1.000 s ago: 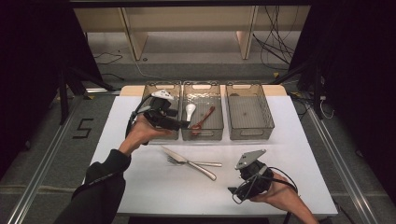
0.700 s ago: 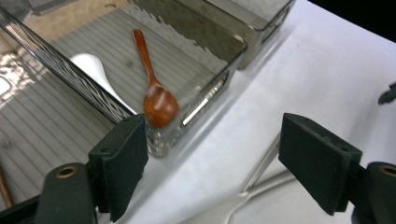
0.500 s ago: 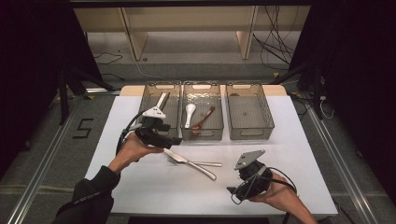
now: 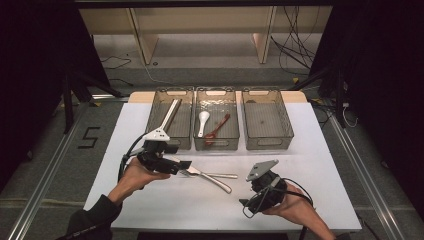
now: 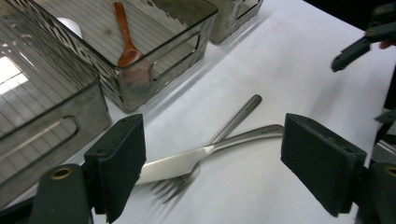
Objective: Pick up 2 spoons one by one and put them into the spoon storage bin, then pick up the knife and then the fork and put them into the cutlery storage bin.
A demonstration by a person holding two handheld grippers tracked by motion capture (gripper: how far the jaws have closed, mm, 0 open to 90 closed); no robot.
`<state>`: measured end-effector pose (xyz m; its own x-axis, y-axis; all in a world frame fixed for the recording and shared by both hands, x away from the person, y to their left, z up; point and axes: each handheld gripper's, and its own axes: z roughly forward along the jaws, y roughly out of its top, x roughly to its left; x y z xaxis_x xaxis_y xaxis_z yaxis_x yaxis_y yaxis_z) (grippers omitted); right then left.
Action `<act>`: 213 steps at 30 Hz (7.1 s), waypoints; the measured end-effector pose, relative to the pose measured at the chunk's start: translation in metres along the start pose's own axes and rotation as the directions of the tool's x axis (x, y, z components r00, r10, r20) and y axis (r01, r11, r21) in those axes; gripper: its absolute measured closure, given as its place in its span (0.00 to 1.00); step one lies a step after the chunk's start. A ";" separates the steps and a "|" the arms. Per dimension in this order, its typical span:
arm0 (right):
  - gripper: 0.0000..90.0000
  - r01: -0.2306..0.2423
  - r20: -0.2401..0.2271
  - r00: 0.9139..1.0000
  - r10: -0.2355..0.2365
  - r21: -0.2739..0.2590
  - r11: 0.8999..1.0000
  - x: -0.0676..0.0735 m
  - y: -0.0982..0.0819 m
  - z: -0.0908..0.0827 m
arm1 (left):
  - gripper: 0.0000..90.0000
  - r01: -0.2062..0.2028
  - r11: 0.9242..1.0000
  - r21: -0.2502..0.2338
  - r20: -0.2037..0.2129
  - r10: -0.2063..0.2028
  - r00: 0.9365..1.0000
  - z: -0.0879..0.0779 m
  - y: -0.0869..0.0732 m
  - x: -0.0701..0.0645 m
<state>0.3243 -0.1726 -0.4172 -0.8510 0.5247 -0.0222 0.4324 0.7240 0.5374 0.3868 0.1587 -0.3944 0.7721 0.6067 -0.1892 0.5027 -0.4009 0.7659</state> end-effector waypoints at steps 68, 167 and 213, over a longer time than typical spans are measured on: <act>0.61 0.028 -0.094 0.995 -0.019 0.097 0.995 -0.008 0.087 0.103 | 0.20 0.003 0.996 -0.091 -0.079 -0.010 0.997 -0.033 -0.035 -0.013; 0.90 -0.210 0.022 0.976 0.215 -0.137 0.968 -0.099 0.077 0.011 | 0.20 0.053 0.988 -0.143 -0.107 -0.069 0.992 -0.035 -0.042 0.002; 0.89 -0.505 0.176 0.827 0.533 -0.184 0.843 -0.211 0.073 0.002 | 0.20 0.055 0.984 -0.171 -0.104 -0.074 0.992 -0.036 -0.043 0.002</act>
<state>0.5361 -0.2295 -0.3747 -0.4210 0.8991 0.1200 0.7393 0.2635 0.6197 0.3529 0.2022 -0.4051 0.6885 0.7025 -0.1804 0.4707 -0.2435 0.8480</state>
